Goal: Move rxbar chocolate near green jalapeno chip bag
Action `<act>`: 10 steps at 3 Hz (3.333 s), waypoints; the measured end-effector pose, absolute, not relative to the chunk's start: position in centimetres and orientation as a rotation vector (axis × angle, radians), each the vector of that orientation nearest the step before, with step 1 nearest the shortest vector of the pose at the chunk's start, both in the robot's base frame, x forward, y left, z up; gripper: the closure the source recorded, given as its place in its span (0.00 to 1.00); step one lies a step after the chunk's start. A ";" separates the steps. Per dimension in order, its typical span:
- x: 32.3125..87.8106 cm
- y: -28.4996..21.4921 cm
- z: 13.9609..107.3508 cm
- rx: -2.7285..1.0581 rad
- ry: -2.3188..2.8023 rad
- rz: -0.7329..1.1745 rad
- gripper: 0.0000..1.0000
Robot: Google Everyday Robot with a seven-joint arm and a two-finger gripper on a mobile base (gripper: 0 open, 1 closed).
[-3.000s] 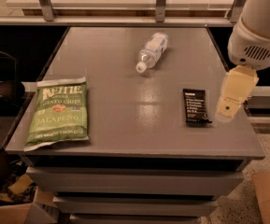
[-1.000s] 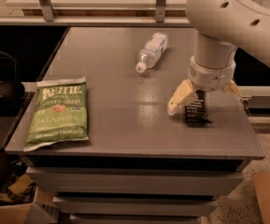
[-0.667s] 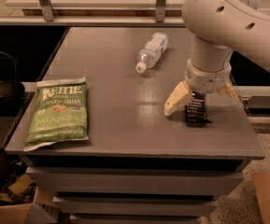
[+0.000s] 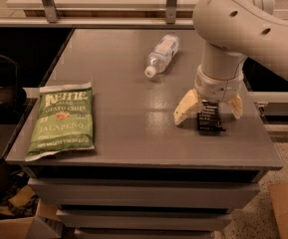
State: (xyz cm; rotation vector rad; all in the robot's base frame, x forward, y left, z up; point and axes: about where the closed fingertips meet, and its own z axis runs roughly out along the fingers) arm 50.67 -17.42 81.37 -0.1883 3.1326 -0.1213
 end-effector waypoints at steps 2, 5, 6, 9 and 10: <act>50.7 -17.4 82.8 -0.189 3.133 -0.121 0.80; 52.2 -17.2 84.9 -0.433 3.022 -0.115 1.00; 53.7 -16.6 87.0 -0.648 2.921 -0.109 1.00; 56.1 -14.8 88.7 -1.016 2.746 -0.089 1.00; 56.3 -14.3 89.1 -1.053 2.713 -0.104 1.00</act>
Offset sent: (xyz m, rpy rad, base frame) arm 0.0083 -0.0008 0.0150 0.0249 -0.0352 0.0641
